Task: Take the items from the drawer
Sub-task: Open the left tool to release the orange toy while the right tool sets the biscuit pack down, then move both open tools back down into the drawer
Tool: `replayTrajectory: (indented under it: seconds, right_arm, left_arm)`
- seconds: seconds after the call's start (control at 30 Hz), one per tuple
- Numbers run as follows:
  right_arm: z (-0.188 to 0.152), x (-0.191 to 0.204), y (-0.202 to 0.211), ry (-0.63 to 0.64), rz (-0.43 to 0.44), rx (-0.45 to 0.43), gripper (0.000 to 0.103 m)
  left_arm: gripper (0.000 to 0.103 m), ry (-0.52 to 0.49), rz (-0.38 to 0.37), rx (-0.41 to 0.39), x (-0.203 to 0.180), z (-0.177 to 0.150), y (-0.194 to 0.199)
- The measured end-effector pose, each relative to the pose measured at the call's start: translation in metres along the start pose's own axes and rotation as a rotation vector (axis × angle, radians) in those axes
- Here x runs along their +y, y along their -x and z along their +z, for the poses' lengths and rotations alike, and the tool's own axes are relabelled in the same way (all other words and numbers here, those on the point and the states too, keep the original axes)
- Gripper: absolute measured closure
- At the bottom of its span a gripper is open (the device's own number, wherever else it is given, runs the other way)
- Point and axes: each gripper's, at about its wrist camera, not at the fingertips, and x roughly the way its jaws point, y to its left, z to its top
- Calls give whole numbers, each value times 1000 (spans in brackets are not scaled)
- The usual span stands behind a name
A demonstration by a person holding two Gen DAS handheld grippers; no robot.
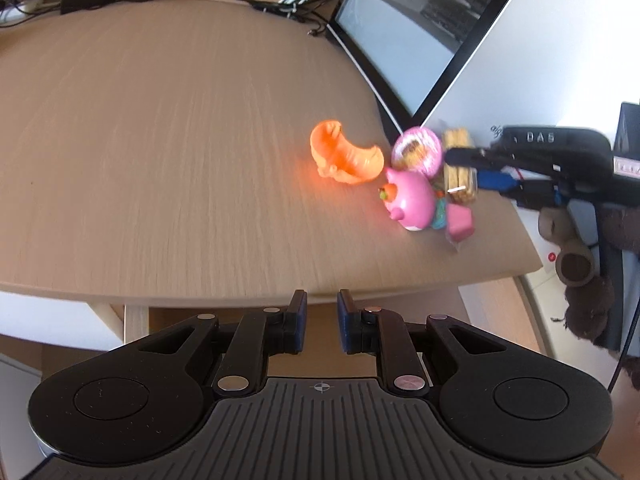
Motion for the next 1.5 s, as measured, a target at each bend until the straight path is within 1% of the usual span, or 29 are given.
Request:
replayTrajectory:
  seconds: [0.07, 0.1, 0.17, 0.3, 0.43, 0.5, 0.63, 0.7, 0.77, 0.8, 0.83, 0.9, 0.97, 1.03, 1.1, 1.17, 1.2, 1.27, 1.3, 1.37, 1.4, 1.43, 1.5]
  right_arm:
    - [-1, 7, -5, 31, 32, 29, 71]
    - [-1, 11, -6, 45, 33, 33, 71]
    - [-2, 16, -2, 71, 21, 19, 71]
    - [-3, 10, 15, 64, 8, -19, 70]
    - [-14, 8, 33, 110, -18, -26, 70]
    - [-23, 9, 40, 145, -40, -23, 70]
    - [-42, 7, 51, 169, -78, -9, 70]
    - [-50, 3, 56, 161, -89, 4, 70]
    - [-58, 2, 59, 152, -97, 21, 70]
    - [-62, 3, 59, 156, -100, 28, 70]
    - [-66, 1, 61, 167, -111, 38, 70]
    - [-72, -7, 64, 189, -143, 62, 70]
    - [-73, -6, 65, 211, -158, 53, 70]
    - [-75, -8, 70, 197, -157, 34, 70]
    - [-78, -11, 70, 175, -159, 57, 70]
    - [-82, -11, 64, 186, -183, 90, 70]
    - [-84, -10, 64, 190, -189, 87, 70]
    - [-87, -10, 66, 179, -168, 78, 70]
    - [-89, -11, 67, 174, -155, 84, 70]
    - [-93, -10, 63, 188, -175, 111, 70]
    - [-94, -9, 61, 196, -185, 118, 70]
    - [-94, -9, 60, 194, -187, 120, 70]
    - [-91, -9, 61, 183, -170, 124, 70]
  left_arm:
    - [85, 3, 0, 9, -1, -2, -2]
    - [85, 2, -1, 12, -2, -3, -2]
    - [85, -2, -5, 16, -5, -6, -3]
    - [85, -14, -29, 25, -11, -10, -5]
    - [85, -29, -52, 39, -16, -12, -9]
    - [85, -55, -56, 45, -19, -12, -11]
    - [85, -158, -47, 59, -28, -15, -14]
    - [85, -171, -65, 78, -27, -20, -16]
    - [85, -182, -106, 119, -28, -23, -19]
    - [85, -204, -129, 130, -30, -23, -19]
    - [85, -227, -145, 126, -32, -23, -17]
    - [85, -232, -169, 102, -31, -24, -14]
    - [85, -246, -164, 131, -33, -25, -19]
    - [85, -308, -139, 132, -39, -28, -21]
    - [85, -354, -141, 133, -40, -32, -18]
    - [85, -337, -152, 176, -37, -36, -24]
    - [85, -337, -146, 200, -37, -38, -30]
    - [85, -346, -136, 207, -37, -41, -34]
    - [85, -331, -147, 208, -35, -41, -34]
    - [85, -297, -170, 209, -30, -42, -35]
    - [85, -289, -164, 223, -29, -42, -38]
    - [85, -298, -153, 237, -30, -43, -41]
    - [85, -350, -131, 256, -33, -46, -43]
